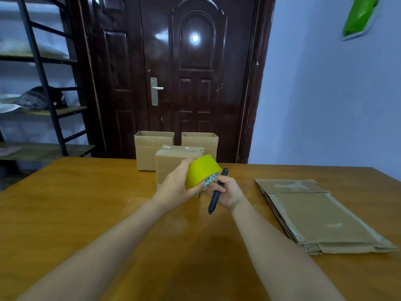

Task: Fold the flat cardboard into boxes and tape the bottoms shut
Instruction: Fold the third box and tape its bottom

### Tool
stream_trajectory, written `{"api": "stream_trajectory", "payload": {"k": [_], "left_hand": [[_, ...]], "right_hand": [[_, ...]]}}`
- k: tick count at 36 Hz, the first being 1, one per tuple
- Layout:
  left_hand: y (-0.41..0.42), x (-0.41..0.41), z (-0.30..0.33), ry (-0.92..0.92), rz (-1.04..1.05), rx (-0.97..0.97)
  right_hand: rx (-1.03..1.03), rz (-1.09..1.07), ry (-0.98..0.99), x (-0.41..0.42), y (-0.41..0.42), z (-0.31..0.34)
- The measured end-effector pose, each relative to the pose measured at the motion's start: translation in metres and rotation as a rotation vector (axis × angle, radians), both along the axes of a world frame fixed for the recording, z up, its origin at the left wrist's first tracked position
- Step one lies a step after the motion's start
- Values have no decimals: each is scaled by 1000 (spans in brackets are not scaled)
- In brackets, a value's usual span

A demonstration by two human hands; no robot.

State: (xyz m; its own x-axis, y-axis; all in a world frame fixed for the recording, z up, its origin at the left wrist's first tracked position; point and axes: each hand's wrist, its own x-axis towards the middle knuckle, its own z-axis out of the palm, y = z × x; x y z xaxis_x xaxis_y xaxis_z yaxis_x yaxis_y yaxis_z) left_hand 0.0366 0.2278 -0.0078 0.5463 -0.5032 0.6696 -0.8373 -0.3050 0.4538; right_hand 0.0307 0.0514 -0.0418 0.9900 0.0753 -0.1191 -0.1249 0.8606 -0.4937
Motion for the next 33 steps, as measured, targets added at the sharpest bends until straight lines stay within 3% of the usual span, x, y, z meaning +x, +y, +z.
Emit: {"api": "stream_trajectory", "payload": {"k": [4,9,13,17,21,28,33], "left_hand": [[6,5,-8,-94,36,118],[24,17,-24,-416,121,505],[32,28,-47,-599,95,793],[39,25,-53,-534,38,912],[45,15,-55,-239,-23,1073],[50,20,-67,-214,-72,949],[46,32,-45,-100,-4,437]], "right_hand": [[-161,16,-33,3,-10,1],[-755,-169,112,6,-29,7],[-840,-261,154,4,-33,8],[-849,-288,161,5,-33,7],[-843,-314,170,7,-31,9],[-825,-349,185,15,-32,19],[-800,-397,210,27,-31,29]]}}
